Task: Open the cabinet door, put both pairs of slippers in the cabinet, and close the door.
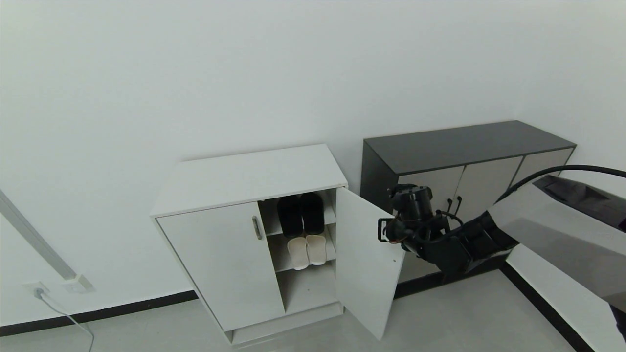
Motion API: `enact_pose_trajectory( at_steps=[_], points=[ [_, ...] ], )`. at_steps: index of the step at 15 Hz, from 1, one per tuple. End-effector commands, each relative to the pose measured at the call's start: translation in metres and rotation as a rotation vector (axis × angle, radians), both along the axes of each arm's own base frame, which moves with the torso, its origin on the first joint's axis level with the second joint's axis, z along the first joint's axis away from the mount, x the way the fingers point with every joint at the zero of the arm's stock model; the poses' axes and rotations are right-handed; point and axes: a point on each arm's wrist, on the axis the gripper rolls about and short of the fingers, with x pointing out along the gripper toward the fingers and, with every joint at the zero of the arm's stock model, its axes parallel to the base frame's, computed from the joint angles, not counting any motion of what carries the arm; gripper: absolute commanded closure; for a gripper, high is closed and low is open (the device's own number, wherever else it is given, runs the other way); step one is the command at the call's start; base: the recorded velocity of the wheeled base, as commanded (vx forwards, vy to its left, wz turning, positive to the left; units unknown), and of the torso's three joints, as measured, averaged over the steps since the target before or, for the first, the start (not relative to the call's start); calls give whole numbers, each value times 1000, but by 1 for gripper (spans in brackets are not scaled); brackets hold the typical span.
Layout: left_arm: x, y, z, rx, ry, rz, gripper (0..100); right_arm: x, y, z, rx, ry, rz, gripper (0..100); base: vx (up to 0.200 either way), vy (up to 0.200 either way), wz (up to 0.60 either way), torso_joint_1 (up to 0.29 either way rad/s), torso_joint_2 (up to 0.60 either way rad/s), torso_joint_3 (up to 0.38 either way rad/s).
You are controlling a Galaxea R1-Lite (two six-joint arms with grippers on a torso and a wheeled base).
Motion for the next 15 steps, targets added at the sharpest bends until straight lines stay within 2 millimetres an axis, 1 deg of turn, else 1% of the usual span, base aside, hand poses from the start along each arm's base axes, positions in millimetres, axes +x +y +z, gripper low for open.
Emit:
enact_pose_trajectory(
  at_steps=[1, 3, 6, 10, 12, 15],
  points=[
    [0, 0, 0, 0, 0, 1, 100, 4, -10, 9, 11, -23, -25, 100, 0, 0, 0, 0, 0, 0],
    [0, 0, 0, 0, 2, 1, 100, 16, -20, 8, 13, -34, -58, 100, 0, 0, 0, 0, 0, 0],
    [0, 0, 0, 0, 0, 1, 100, 31, -32, -3, 5, -27, -95, 100, 0, 0, 0, 0, 0, 0],
    [0, 0, 0, 0, 2, 1, 100, 55, -48, -28, -8, -6, -146, 100, 0, 0, 0, 0, 0, 0],
    [0, 0, 0, 0, 2, 1, 100, 60, -51, -35, -13, 3, -155, 100, 0, 0, 0, 0, 0, 0],
    [0, 0, 0, 0, 0, 1, 100, 58, -50, -36, -16, 11, -149, 100, 0, 0, 0, 0, 0, 0]
  ],
)
